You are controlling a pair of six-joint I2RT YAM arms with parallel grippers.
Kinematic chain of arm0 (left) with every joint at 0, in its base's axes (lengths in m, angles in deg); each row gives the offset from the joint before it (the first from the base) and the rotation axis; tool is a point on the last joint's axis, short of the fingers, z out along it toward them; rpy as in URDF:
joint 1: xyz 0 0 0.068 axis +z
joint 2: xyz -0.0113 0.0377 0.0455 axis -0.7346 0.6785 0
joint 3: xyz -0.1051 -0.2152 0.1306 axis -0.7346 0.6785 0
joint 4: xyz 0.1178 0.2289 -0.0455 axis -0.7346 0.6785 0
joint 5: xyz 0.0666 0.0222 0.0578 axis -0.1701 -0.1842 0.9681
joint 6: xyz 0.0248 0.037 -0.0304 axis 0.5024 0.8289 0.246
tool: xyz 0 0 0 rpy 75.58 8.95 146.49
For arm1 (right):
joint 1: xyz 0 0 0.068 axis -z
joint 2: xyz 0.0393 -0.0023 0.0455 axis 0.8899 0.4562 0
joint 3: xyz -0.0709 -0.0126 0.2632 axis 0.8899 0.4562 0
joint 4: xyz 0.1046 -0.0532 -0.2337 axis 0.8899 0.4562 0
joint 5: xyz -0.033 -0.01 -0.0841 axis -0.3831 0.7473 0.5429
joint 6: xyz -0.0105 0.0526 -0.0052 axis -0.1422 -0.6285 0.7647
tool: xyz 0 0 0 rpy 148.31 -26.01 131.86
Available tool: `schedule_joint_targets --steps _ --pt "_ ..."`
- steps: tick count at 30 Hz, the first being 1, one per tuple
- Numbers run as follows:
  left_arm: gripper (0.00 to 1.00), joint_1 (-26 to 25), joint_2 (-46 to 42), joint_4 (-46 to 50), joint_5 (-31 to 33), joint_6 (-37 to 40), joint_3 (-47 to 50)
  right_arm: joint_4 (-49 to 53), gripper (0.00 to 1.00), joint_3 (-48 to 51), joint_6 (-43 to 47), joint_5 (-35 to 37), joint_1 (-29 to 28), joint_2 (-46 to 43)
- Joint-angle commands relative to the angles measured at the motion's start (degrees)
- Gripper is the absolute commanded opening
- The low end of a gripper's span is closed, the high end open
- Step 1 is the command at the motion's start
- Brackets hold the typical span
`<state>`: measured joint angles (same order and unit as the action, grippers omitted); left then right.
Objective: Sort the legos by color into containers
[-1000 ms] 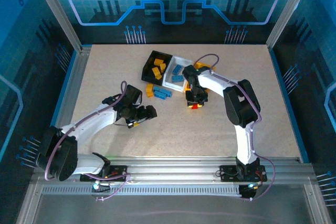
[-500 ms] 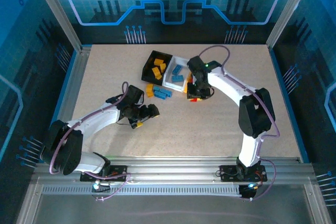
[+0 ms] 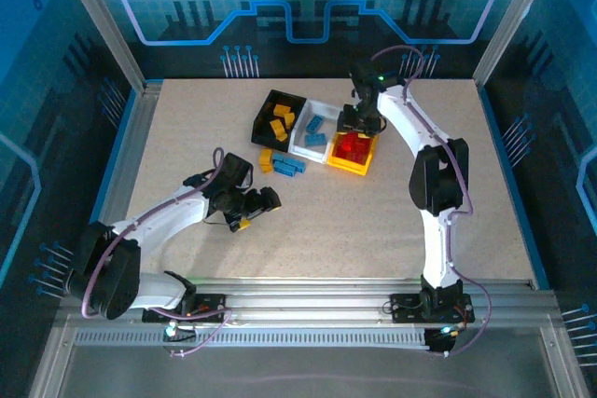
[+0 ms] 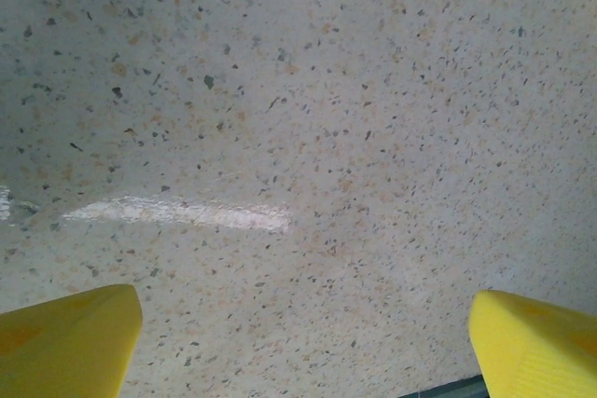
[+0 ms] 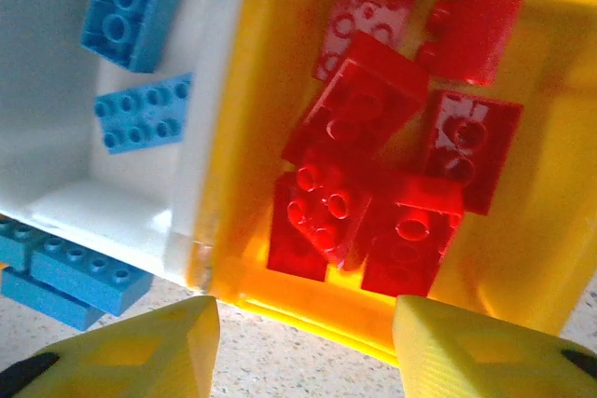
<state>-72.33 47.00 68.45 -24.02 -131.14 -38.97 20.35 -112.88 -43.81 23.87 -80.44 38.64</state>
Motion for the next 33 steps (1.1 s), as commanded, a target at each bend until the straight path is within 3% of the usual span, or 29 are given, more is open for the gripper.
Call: schedule_joint_targets --steps 1,10,14,24,33 --pt "0.92 0.6 0.7 2.3 0.8 1.9 -2.4 1.4 0.55 4.1 0.2 -1.6 0.2 -4.3" --pt "0.99 3.2 7.1 3.5 1.1 4.7 -10.0 -10.9 0.57 40.1 -6.5 -6.4 -2.5 -26.9" --pt "0.99 5.8 10.2 6.0 2.5 6.7 -15.5 -13.3 0.58 49.3 -9.1 -6.2 -6.6 -33.1" --pt "0.98 8.2 25.5 13.6 7.5 15.3 -33.8 -11.8 0.58 50.0 -8.8 -5.9 -9.1 -36.0" --pt "0.79 8.4 38.0 18.6 13.1 18.8 -46.9 -8.8 0.59 50.3 -7.7 -4.7 -8.7 -39.2"
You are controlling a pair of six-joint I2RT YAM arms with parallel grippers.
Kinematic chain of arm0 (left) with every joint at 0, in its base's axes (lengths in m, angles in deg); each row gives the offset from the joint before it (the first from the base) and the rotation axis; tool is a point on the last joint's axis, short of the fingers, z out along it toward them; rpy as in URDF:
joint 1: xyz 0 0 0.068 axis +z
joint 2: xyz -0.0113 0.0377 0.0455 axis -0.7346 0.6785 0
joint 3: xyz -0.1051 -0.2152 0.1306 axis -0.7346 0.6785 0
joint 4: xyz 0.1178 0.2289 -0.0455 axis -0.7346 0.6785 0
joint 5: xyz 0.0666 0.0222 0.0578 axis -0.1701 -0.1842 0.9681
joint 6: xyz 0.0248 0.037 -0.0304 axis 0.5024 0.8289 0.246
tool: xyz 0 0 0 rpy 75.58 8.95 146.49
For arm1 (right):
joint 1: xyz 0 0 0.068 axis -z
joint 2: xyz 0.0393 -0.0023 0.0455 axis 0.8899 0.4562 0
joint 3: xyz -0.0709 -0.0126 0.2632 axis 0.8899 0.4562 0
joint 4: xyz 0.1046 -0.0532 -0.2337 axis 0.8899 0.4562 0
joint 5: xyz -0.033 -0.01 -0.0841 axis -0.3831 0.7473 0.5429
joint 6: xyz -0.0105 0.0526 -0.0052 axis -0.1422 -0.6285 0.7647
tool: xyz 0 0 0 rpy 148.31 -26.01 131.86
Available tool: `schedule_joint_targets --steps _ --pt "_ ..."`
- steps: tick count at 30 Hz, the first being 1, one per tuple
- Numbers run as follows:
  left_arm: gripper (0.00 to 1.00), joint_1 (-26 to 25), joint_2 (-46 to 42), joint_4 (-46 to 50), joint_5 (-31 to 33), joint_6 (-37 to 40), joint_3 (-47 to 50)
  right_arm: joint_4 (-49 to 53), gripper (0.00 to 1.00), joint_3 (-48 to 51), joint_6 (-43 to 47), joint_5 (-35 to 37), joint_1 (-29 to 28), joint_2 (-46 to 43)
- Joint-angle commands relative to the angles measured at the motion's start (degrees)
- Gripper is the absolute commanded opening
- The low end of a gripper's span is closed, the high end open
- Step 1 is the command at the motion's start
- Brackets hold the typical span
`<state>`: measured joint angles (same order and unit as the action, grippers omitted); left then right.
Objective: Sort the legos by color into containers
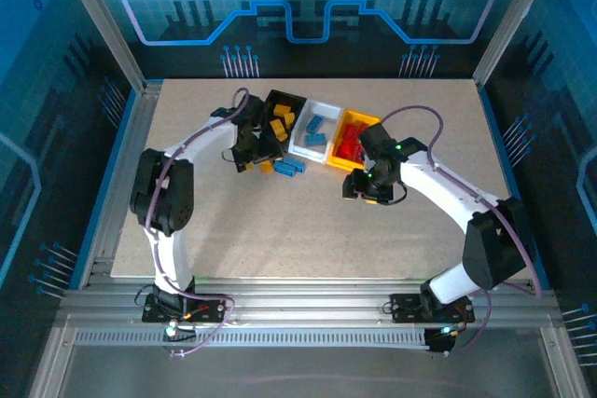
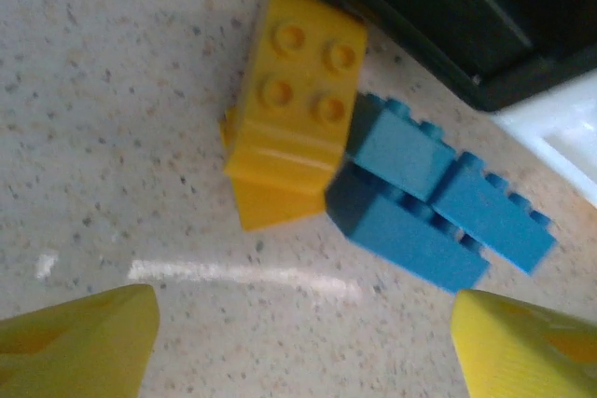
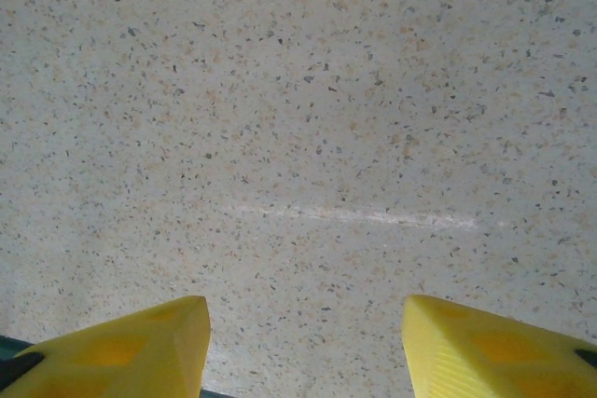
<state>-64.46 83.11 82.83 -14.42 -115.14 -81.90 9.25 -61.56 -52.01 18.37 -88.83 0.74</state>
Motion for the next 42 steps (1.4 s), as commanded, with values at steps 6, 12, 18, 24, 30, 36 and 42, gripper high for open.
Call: schedule_joint_targets --steps 6,12,18,24,30,36,42 --pt "0.71 1.4 5.8 5.8 5.9 5.9 -8.3 2.0 0.58 1.1 -0.8 0.5 -0.3 -2.3" --pt "0.68 2.3 7.2 4.6 5.2 7.7 -8.5 2.4 0.59 1.9 -1.7 0.5 -0.3 -2.6" --pt "0.69 2.5 8.5 3.2 4.0 9.5 -8.5 3.0 0.58 1.5 -3.0 0.7 -0.4 -2.7" --pt "0.70 2.4 9.7 1.4 1.8 10.0 -8.2 3.6 0.59 0.8 -4.4 1.3 -1.5 -2.4" --pt "0.69 2.4 11.5 0.1 1.0 10.3 -8.0 4.4 0.59 0.3 -5.5 2.2 -3.1 -1.7" --pt "0.65 2.9 11.7 -0.9 0.6 9.4 -6.9 4.8 0.59 -0.4 -6.2 2.7 -4.3 -0.8" --pt "0.57 3.7 7.2 -3.3 1.2 7.7 0.8 4.2 0.59 -1.4 -5.5 2.6 -5.1 1.2"
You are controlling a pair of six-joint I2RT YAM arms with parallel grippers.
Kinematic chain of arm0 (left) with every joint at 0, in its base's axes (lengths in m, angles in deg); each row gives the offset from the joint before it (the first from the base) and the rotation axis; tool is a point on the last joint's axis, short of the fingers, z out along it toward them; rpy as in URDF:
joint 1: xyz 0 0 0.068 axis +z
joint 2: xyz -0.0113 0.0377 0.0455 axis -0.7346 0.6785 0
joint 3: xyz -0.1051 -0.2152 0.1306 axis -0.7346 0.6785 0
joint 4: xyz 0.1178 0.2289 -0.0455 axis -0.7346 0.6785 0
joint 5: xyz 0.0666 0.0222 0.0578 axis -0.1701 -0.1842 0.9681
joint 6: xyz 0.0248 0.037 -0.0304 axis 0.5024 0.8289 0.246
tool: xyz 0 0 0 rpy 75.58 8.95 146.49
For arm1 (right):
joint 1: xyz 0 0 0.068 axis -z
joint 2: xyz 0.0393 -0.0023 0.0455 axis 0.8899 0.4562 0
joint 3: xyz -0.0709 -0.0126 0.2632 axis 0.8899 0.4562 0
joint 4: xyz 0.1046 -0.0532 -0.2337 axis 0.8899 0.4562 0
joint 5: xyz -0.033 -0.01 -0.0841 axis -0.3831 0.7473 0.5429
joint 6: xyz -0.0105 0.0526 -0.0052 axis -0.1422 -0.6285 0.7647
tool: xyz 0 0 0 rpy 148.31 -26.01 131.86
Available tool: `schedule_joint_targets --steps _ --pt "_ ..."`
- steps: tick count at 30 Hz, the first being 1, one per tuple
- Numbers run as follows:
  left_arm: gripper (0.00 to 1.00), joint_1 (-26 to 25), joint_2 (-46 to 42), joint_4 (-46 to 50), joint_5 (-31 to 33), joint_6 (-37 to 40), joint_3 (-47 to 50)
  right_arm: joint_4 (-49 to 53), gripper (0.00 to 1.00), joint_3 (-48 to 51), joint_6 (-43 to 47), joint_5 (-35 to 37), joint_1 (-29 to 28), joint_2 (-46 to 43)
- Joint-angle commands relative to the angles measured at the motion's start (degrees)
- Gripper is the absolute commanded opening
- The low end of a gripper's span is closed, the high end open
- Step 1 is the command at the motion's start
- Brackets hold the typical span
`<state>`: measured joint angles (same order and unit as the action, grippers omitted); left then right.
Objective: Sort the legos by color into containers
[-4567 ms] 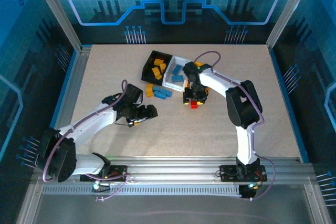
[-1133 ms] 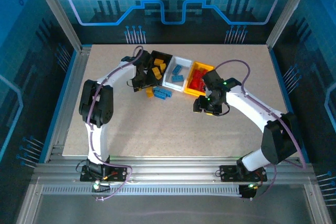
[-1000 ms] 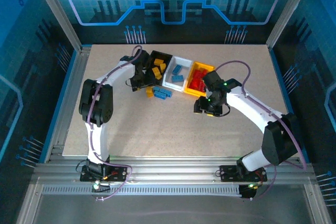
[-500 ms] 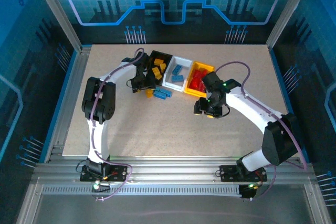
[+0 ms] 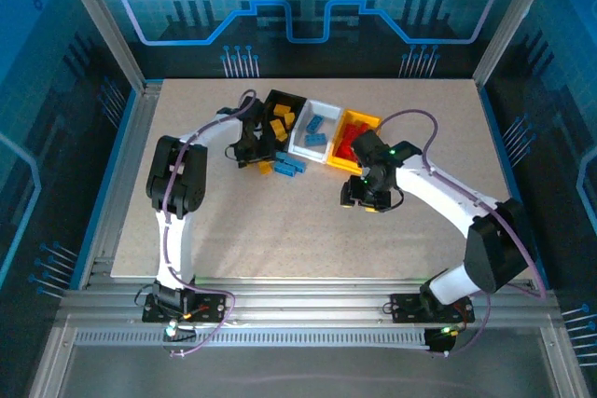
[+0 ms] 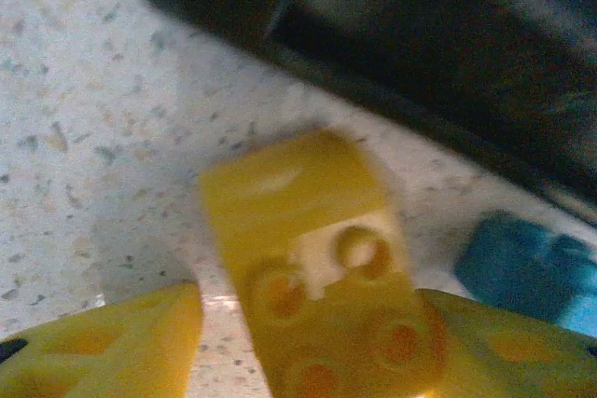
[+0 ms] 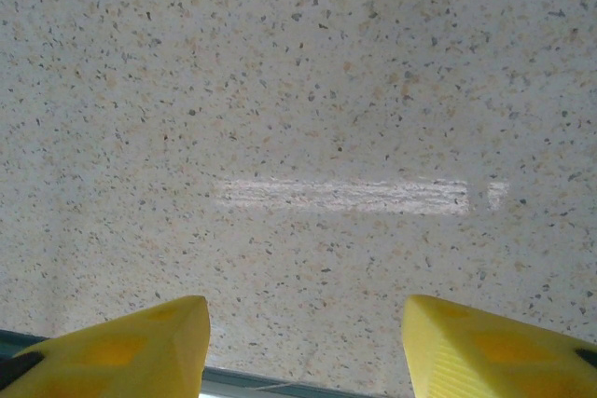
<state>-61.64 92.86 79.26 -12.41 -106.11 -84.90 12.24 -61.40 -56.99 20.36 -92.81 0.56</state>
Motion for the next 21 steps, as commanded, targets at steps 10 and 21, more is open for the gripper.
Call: schedule_joint_targets --steps 10,21 --pt "0.48 1.5 -11.2 -1.7 0.6 -2.9 14.2 0.7 0.59 -2.2 1.9 0.6 -2.0 3.2" --pt "0.53 1.5 -19.9 -2.2 0.0 -4.8 23.5 -1.2 0.59 0.8 2.1 0.5 -2.0 1.6"
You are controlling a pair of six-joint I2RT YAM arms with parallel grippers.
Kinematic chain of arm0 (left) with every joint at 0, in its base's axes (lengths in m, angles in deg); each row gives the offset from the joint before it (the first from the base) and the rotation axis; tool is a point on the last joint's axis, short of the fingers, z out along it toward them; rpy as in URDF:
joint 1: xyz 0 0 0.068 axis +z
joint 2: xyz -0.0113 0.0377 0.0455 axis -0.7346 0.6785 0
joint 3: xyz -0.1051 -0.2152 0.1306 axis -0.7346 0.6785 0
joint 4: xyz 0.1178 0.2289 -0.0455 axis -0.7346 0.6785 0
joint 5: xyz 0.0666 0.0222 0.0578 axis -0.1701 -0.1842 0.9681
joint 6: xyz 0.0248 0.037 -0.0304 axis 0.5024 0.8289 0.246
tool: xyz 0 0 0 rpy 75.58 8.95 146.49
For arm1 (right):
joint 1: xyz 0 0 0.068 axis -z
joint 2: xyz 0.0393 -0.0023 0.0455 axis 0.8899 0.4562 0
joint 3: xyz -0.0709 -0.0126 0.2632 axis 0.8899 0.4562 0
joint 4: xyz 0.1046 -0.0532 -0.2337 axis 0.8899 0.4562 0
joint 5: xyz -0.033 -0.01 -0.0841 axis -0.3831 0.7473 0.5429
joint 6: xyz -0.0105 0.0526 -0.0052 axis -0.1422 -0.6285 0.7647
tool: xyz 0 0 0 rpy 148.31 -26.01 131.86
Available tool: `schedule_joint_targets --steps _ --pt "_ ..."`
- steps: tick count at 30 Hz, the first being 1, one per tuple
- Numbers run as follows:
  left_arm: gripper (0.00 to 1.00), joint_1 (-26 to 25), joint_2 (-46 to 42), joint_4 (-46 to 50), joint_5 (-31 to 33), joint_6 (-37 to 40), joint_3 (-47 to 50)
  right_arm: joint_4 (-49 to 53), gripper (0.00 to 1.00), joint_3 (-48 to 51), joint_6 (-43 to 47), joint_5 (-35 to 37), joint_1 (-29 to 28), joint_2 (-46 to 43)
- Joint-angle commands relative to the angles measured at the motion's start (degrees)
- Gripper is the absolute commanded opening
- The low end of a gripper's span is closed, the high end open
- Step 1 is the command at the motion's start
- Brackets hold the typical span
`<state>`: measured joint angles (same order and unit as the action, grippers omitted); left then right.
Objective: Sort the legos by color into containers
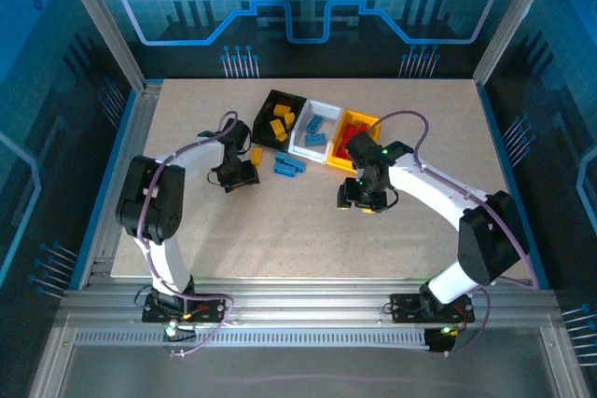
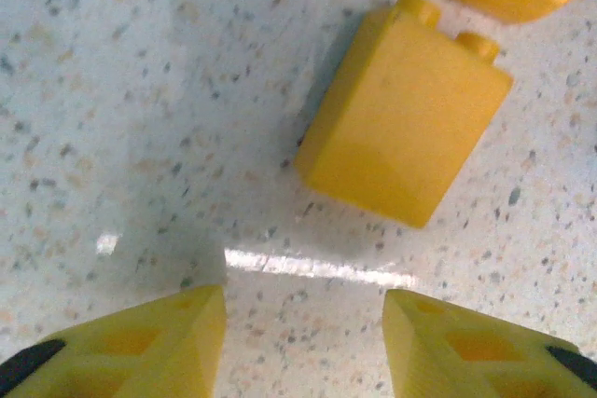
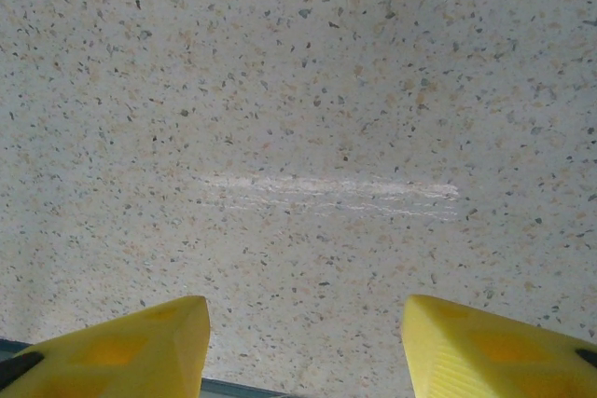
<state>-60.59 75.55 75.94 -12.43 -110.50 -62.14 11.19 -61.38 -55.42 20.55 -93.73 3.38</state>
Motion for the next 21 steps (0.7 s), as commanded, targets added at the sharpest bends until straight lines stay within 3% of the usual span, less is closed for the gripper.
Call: schedule_joint_targets --steps 1,5,21 --pt "0.59 0.4 -2.4 1.5 0.4 0.5 0.2 -0.2 0.59 0.9 0.4 0.1 -1.1 -1.2" --pt "0.66 0.4 0.6 3.0 1.1 4.7 -3.9 -0.5 0.59 1.1 -0.1 -0.2 -1.2 -1.4" --pt "0.65 0.7 15.0 6.1 2.6 11.2 -19.6 3.0 0.59 -1.8 -1.0 1.4 -1.6 -0.9"
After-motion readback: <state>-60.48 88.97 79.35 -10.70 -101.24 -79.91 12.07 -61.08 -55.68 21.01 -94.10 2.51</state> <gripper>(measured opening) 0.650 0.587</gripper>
